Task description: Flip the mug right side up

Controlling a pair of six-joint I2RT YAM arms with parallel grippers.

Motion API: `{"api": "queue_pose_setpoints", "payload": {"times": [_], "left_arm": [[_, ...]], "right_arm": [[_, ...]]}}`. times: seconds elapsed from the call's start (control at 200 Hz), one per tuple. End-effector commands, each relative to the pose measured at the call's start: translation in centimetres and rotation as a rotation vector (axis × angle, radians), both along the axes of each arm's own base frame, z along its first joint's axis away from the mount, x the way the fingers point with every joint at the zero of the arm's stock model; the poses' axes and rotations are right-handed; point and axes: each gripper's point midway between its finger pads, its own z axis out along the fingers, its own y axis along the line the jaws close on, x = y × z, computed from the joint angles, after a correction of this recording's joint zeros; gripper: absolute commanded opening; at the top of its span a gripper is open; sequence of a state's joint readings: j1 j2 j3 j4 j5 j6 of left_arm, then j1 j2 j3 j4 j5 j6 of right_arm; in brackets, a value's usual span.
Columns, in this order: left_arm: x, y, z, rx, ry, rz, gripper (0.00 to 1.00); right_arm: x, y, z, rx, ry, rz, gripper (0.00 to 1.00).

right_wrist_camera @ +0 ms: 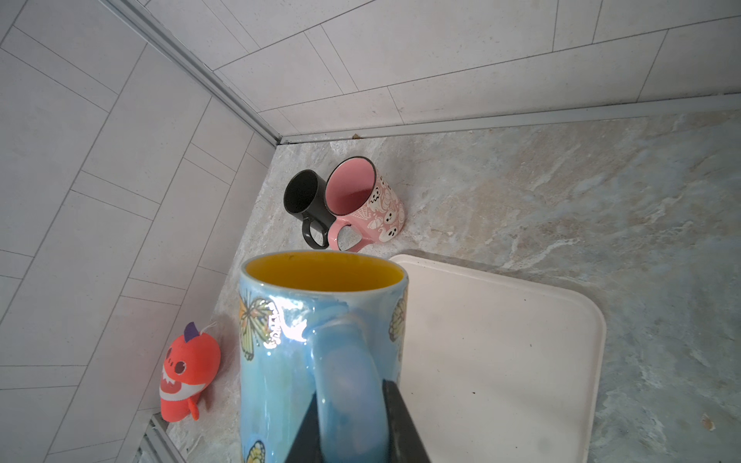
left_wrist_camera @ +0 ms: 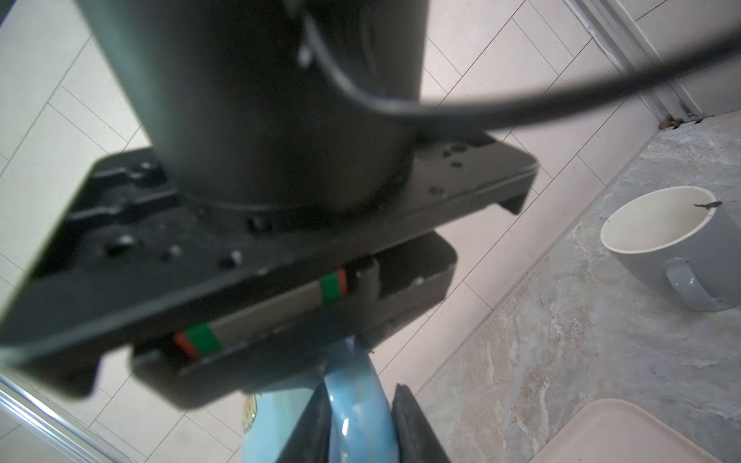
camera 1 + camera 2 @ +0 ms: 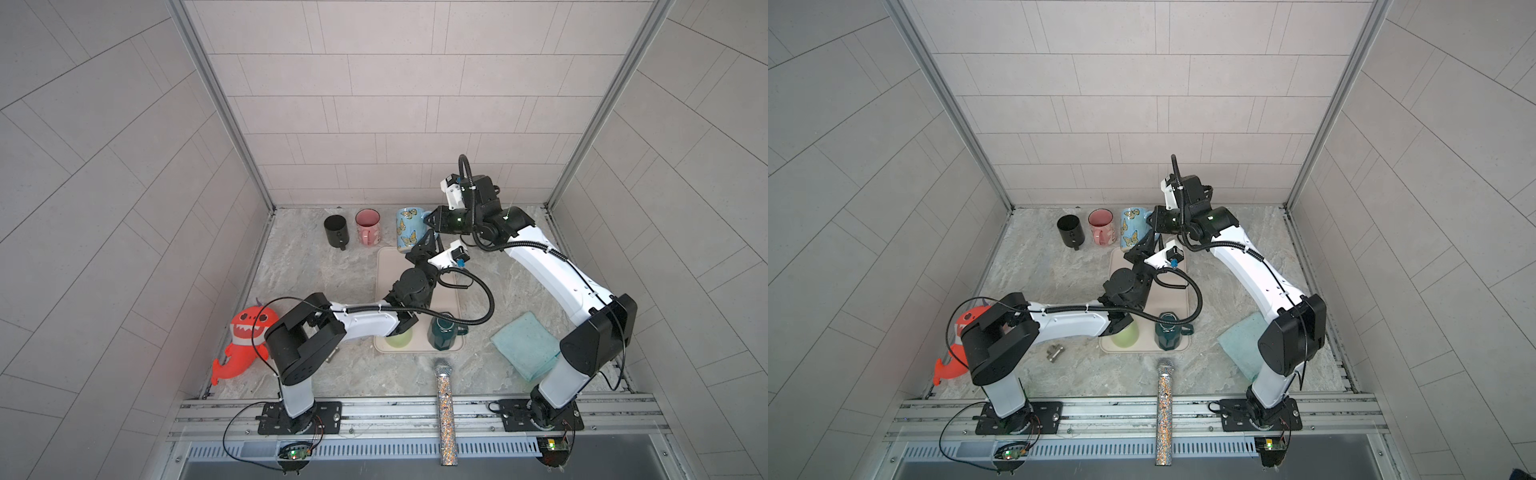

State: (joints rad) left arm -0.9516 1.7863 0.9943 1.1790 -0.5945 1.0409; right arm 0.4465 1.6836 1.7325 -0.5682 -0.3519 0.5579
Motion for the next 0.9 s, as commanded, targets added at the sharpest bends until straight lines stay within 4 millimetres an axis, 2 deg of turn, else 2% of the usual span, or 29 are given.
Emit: {"api": "queue_pose_setpoints", "payload": {"times": [0.0,0.14,0.455,0.896], "left_arm": [[-0.9,1.8,7.0,-0.18,-0.15,0.024,0.38],[-0.8,2.3,7.1,-0.182,-0.146,0.054,0.43],[-0.6,3.2,7.1,-0.16,-0.142,0.105,0.46],[-1.0,7.3,6.7,-0.183,-0.11,0.191,0.48]], "right_arm": [[-0.5,-0.5,0.0,-0.022,-0.007,-0.006,0.0],[-0.4,-0.3,0.1,-0.015,-0.008,-0.002,0.0],[0.3,-0.9,-0.1,-0.02,-0.021,-0.024,0.0],[3.0,-3.1,-0.5,-0.02,-0.037,-0.087,0.0]]}}
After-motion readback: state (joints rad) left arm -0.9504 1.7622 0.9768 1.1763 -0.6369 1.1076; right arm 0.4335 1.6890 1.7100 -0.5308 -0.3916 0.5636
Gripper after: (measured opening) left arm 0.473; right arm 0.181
